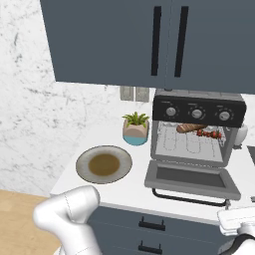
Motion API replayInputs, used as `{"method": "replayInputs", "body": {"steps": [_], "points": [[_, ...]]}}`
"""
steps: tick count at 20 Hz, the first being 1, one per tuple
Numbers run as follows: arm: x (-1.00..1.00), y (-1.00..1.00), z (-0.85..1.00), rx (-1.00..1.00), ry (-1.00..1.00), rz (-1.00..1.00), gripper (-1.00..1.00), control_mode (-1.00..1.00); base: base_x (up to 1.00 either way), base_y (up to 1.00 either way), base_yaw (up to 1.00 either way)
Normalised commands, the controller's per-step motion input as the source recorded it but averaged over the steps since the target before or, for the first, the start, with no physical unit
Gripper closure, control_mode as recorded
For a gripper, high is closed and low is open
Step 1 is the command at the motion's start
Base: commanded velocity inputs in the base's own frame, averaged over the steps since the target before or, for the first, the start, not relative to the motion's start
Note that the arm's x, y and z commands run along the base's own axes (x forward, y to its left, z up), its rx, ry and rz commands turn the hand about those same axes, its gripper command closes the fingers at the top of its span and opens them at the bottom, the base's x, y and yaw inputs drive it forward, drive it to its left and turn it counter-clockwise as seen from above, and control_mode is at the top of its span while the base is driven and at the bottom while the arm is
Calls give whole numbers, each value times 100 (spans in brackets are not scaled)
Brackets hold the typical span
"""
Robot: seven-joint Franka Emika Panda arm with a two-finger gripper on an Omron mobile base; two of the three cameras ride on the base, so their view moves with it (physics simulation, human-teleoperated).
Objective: Pick up the kebab skewer and baguette bread, and place them inside the toaster oven. Close the toaster oven door and start by setting the timer.
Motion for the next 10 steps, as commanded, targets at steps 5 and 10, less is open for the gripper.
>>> {"method": "replayInputs", "body": {"steps": [5,10], "points": [[14,-21,-36,0,-3,-10,-100,-100,0,0,0],[27,-2,-22,-2,0,-12,-100,-100,0,0,0]]}}
